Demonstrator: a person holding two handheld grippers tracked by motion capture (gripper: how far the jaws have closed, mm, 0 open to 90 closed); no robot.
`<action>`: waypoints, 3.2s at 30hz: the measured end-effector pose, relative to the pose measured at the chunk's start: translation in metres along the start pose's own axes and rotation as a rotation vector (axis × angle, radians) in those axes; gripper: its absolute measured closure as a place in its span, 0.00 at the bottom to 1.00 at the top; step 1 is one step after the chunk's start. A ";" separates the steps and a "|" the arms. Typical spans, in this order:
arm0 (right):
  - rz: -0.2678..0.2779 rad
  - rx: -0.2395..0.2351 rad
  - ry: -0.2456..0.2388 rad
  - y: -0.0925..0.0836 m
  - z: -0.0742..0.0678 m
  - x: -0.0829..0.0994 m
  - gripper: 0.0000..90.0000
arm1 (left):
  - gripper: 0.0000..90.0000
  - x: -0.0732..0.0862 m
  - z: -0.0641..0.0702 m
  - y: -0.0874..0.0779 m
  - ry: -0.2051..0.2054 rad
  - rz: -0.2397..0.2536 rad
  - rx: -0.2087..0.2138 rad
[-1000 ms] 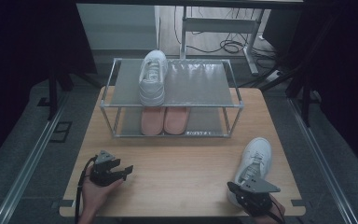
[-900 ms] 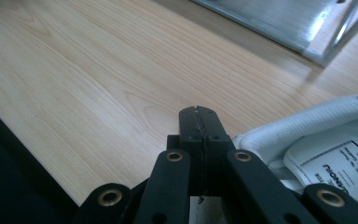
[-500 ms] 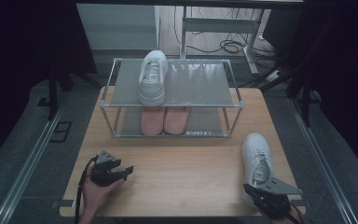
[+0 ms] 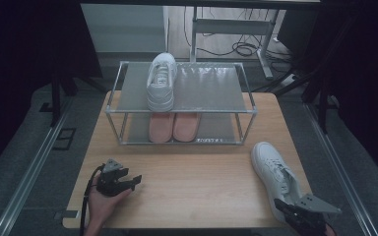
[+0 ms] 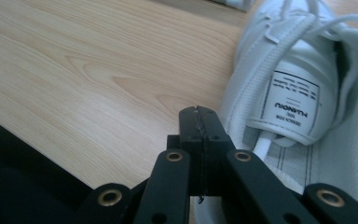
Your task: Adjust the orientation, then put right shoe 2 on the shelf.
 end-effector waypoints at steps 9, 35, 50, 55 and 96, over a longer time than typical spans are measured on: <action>0.002 0.061 0.012 -0.012 0.019 0.006 1.00 | 0.40 0.000 0.000 0.000 -0.001 -0.002 -0.003; 0.054 0.025 0.000 -0.013 0.027 -0.018 1.00 | 0.41 0.000 0.001 0.001 -0.003 -0.003 -0.004; 0.063 -0.002 0.018 0.015 0.064 -0.052 1.00 | 0.41 0.000 -0.001 0.000 0.000 -0.001 -0.006; 0.062 -0.007 0.035 0.019 0.074 -0.054 0.99 | 0.41 0.000 -0.001 0.000 0.000 -0.001 -0.006; -0.123 0.060 0.025 0.035 0.114 -0.023 0.61 | 0.40 -0.001 -0.001 0.000 -0.003 0.003 -0.006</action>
Point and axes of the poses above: each handheld gripper's, and its own axes: y roughly forward along the jaws, x roughly out of its underside, z roughly to its right, the point moved 6 cm from there along y, roughly forward along the jaws, and after that the axes turned 13 degrees about z, right-handed, at the moved point
